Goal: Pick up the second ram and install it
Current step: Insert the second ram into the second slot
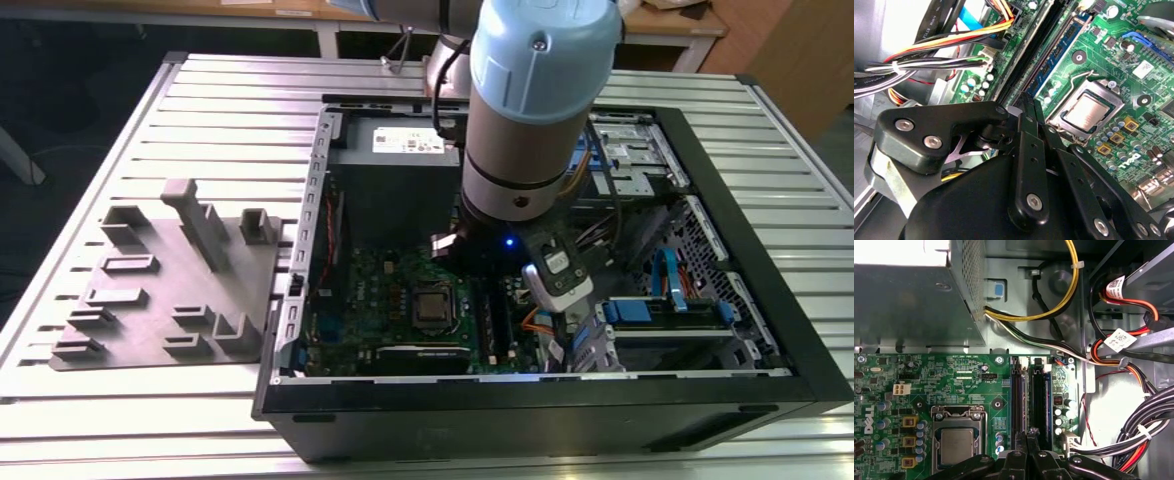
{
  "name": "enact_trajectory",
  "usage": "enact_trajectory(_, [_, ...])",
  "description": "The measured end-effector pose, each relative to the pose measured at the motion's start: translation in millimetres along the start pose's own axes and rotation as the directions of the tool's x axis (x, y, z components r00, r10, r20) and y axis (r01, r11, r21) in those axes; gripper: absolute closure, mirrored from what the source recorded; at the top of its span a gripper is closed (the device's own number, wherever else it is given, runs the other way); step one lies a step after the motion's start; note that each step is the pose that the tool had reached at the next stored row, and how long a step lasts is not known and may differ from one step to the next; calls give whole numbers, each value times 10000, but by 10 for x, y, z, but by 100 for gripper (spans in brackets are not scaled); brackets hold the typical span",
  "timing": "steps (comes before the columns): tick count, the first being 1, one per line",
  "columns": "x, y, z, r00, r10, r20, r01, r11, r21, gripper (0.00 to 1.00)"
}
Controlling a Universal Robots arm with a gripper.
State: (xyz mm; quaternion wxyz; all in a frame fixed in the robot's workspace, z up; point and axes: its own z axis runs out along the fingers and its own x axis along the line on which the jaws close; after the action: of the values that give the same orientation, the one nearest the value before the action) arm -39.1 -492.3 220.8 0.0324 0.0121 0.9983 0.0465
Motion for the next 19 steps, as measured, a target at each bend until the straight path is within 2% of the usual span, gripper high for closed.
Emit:
enact_trajectory(13, [1, -2, 18, 10000, 0, 1, 0, 10000, -1, 92])
enact_trajectory(14, [2, -2, 18, 10000, 0, -1, 0, 10000, -9, 92])
enact_trajectory(17, [2, -2, 17, 10000, 8, -2, -8, 9999, -115, 92])
enact_trajectory(19, [1, -1, 20, 10000, 9, -2, -9, 9999, -135, 92])
